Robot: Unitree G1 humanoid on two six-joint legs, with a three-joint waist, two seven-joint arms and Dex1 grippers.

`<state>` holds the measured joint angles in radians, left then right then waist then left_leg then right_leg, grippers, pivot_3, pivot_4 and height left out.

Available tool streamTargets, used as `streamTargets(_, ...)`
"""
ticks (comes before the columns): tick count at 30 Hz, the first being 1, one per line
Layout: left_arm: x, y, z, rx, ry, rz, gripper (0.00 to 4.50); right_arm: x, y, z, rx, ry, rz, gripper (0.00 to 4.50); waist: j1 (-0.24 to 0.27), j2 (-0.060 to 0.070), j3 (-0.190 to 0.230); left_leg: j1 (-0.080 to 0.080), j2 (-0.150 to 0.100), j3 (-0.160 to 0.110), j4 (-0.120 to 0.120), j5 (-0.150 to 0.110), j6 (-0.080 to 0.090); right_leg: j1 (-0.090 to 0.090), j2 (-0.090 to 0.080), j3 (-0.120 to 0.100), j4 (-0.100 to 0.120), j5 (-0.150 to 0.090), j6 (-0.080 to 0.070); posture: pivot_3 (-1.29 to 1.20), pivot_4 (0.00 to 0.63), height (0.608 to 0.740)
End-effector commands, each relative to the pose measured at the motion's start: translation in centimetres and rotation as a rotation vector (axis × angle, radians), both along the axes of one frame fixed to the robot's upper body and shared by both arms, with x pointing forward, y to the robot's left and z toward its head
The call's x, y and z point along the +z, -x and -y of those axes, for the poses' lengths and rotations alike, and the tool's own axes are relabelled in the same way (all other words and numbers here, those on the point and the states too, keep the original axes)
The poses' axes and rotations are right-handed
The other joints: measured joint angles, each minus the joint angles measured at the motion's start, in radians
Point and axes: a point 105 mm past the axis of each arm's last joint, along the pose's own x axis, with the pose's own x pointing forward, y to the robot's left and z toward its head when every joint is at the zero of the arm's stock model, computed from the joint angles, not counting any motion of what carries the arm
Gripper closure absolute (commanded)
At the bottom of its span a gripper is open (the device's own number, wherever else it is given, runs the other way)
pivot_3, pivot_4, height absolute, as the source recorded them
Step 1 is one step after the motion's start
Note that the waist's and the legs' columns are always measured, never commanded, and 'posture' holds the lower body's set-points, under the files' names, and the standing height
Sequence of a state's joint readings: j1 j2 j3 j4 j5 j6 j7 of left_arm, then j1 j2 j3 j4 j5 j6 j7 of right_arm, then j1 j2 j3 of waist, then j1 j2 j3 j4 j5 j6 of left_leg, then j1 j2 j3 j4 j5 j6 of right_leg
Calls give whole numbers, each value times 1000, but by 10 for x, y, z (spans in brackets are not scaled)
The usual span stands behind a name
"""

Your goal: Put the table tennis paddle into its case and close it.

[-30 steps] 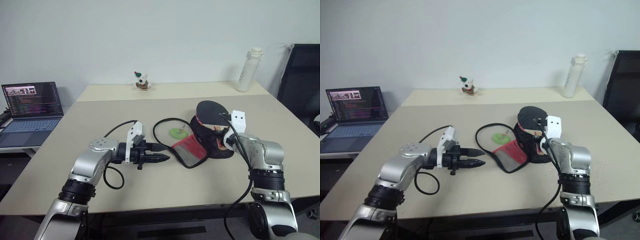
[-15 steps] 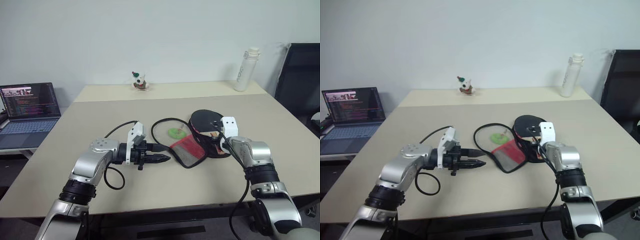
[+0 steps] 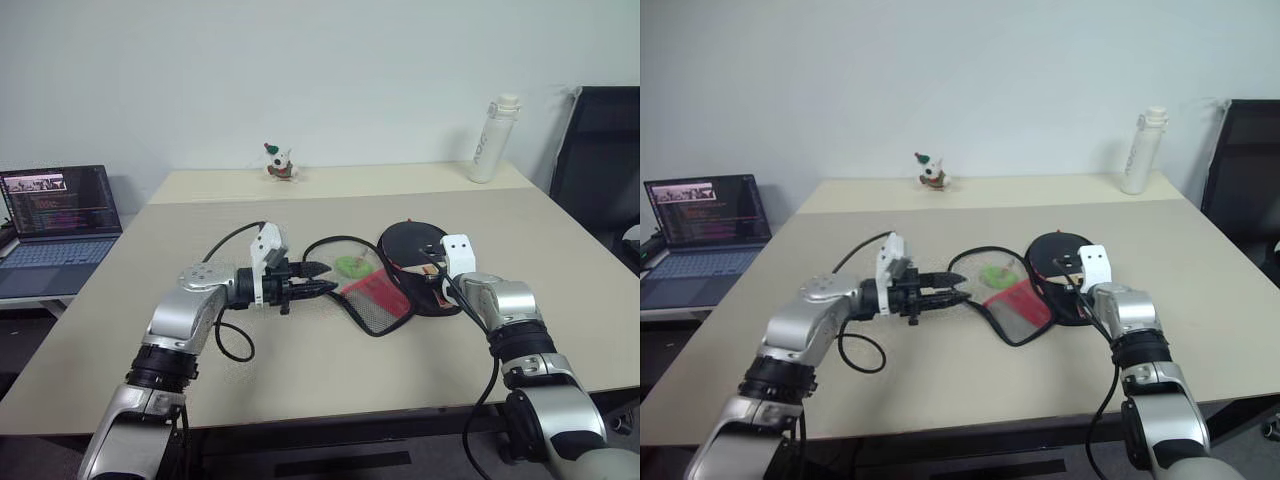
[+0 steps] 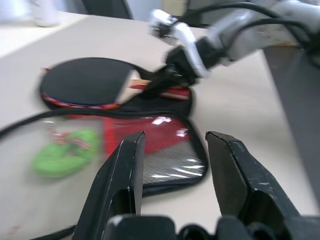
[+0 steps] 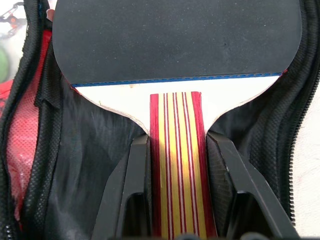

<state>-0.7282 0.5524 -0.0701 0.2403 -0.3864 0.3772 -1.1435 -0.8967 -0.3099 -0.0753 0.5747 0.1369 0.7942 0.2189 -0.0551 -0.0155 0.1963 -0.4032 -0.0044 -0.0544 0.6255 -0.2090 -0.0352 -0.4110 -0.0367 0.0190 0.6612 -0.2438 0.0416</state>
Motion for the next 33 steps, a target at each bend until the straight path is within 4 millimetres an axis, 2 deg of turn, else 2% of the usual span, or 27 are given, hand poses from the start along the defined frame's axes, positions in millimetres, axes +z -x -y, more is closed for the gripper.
streamTargets(1, 16, -3, -3, 12, 18, 65, 2397, 23, -4, 3, 4, 8, 81, 3386, 0, 0, 0, 0, 0, 0, 0, 0, 0, 0, 0, 0, 0, 0, 0, 0, 150, 740)
streamTargets(16, 13, -1, -3, 16, 15, 65, 2397, 14, 0, 2, 3, 13, 50, 3386, 0, 0, 0, 0, 0, 0, 0, 0, 0, 0, 0, 0, 0, 0, -1, 0, 150, 740)
streamTargets(22, 12, -6, -5, 54, -3, 94, 2397, 18, 1, 2, -3, 2, 64, 1446, 0, 0, 0, 0, 0, 0, 0, 0, 0, 0, 0, 0, 0, 0, -1, 0, 150, 740)
streamTargets(25, 11, -10, -7, 82, -2, 103, 2397, 26, 6, -4, 50, 50, 109, 470, 1, 0, 0, 0, 0, 0, 0, 0, 0, 0, 0, 0, 0, 0, -1, 0, 150, 740)
streamTargets(27, 8, -13, -11, 112, -12, 104, 2397, 38, 15, -10, 120, 82, 162, 470, 1, 0, 0, 0, 0, 0, 0, 0, 0, 0, 0, 0, 0, 0, 0, 0, 150, 740)
streamTargets(30, -4, -24, -26, 199, -64, 101, 2397, 60, 39, -24, 254, 38, 237, 470, 4, 0, 0, 0, 0, -1, 0, 0, 0, 0, 0, -1, 0, 0, 0, 0, 150, 740)
streamTargets(33, -23, -34, -44, 291, -98, 36, 2397, 79, 68, -27, 363, -27, 283, 470, 5, 0, 0, 0, 0, -1, 0, 0, 0, 0, 0, -1, 0, 0, 0, 0, 150, 740)
